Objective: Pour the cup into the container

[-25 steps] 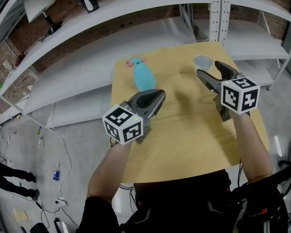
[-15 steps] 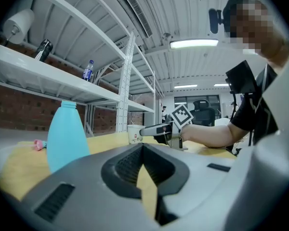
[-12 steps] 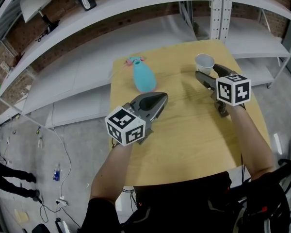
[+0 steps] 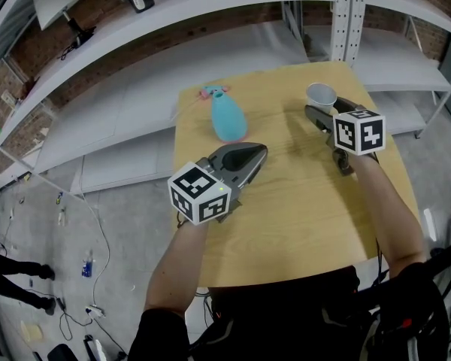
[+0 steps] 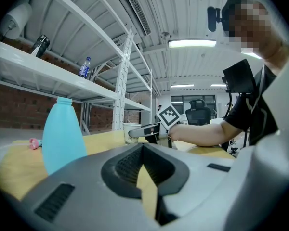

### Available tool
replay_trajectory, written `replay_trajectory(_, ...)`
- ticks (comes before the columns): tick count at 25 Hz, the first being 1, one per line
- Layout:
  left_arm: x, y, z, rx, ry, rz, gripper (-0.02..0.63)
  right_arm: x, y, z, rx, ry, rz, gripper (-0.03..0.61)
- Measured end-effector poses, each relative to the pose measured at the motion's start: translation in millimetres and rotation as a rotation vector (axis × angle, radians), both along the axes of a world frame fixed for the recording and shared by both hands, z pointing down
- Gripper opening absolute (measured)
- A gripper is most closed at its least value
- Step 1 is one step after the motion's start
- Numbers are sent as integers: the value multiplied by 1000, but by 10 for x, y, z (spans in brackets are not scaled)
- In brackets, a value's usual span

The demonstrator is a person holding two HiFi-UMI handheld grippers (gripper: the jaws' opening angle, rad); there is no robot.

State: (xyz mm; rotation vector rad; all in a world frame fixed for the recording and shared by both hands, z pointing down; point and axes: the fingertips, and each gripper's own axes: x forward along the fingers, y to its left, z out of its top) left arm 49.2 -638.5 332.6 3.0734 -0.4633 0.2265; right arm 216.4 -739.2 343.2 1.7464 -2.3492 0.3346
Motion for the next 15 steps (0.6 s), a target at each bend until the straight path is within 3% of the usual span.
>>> replay_trajectory(2, -2, 9, 0, 0, 0, 4, -8, -9, -5, -7, 3, -3, 4, 301)
replay_trajectory(8, 10, 24, -6, -1, 3, 18, -8, -155, -12, -70, 6, 3, -34, 295)
replay_trajectory(15, 20, 37, 9, 0, 2, 25, -8, -421, 47, -401, 75, 73, -102, 290)
